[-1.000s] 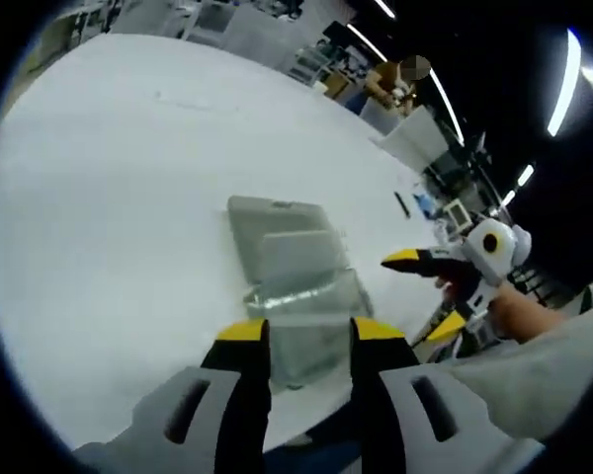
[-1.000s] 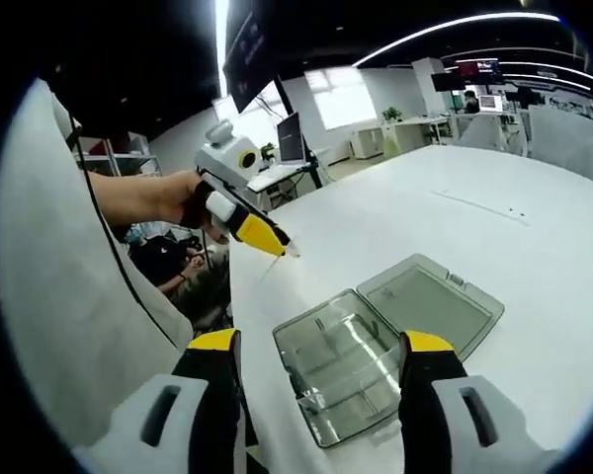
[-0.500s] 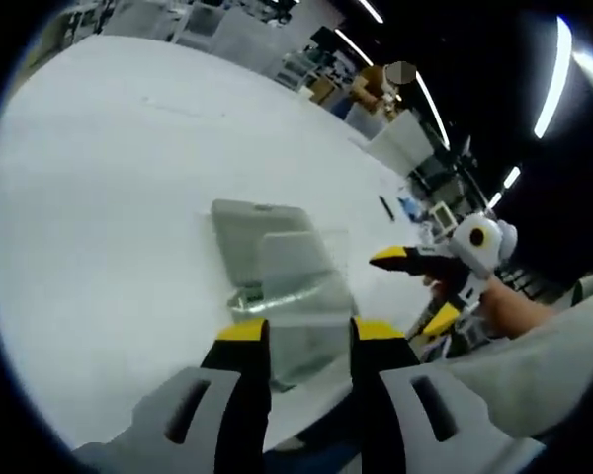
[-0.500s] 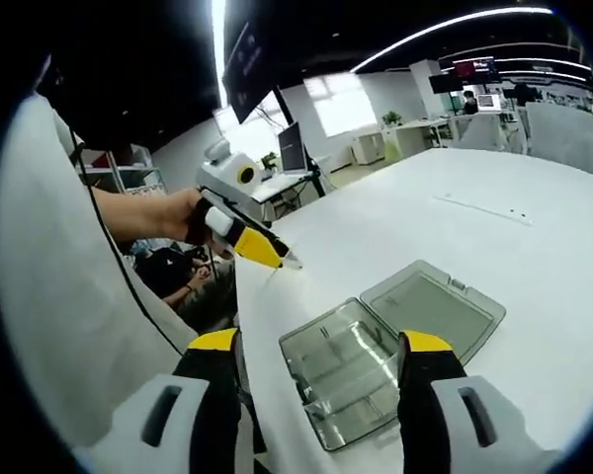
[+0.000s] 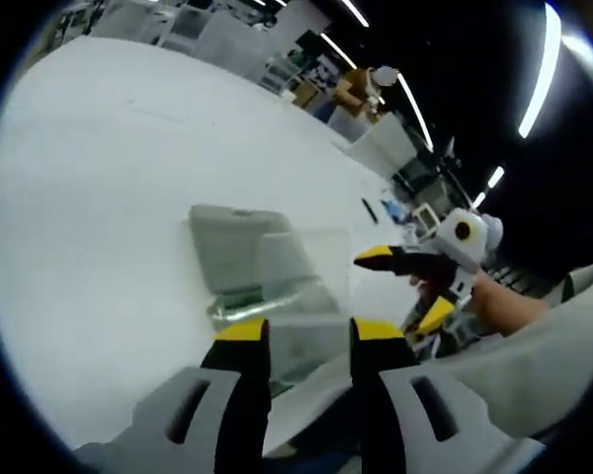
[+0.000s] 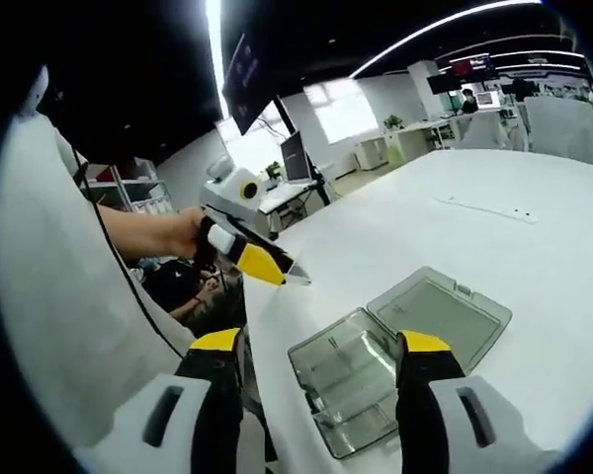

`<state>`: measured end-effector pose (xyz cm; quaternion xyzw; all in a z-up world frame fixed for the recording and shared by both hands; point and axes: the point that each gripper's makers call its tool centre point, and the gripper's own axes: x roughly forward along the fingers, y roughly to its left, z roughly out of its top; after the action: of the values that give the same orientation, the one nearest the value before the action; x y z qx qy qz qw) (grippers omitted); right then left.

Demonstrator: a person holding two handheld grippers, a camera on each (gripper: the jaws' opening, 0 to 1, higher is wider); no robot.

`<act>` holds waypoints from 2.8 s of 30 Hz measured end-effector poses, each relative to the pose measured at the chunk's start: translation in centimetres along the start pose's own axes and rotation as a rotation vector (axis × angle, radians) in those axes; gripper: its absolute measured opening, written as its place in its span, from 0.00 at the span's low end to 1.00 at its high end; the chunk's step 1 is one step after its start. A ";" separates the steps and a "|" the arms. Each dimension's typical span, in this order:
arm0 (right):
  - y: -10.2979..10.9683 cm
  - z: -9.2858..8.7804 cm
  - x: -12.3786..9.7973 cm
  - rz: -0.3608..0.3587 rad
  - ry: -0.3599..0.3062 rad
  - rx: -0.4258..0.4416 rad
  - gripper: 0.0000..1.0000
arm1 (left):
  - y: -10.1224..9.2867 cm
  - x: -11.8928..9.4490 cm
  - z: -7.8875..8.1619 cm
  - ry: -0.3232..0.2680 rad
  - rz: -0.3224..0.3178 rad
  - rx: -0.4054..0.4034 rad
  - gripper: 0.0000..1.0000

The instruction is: Insert the divider into the dual guide fixture by aligning both edges with the guide slots and pushing it downward to the bottom, including one-sided entry, uneven engagement, binding, and posture correction.

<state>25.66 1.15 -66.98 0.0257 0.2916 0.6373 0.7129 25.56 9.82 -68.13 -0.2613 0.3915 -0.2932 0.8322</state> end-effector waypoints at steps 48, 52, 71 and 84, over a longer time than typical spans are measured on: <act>1.6 3.9 1.1 0.197 -0.104 0.131 0.49 | -5.4 2.3 0.3 -0.001 -0.332 0.144 0.27; 1.5 4.5 1.0 0.222 -0.133 0.162 0.49 | -6.0 2.4 0.4 0.006 -0.354 0.153 0.27; 2.5 5.9 0.6 0.308 -0.176 0.228 0.44 | -8.4 2.5 0.6 0.021 -0.455 0.204 0.27; 2.6 6.5 0.2 0.335 -0.205 0.242 0.32 | -9.0 2.3 0.3 0.038 -0.493 0.207 0.27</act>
<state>26.23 4.02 -60.61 0.2233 0.2836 0.7012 0.6148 24.49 2.07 -63.12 -0.2567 0.2996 -0.5302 0.7505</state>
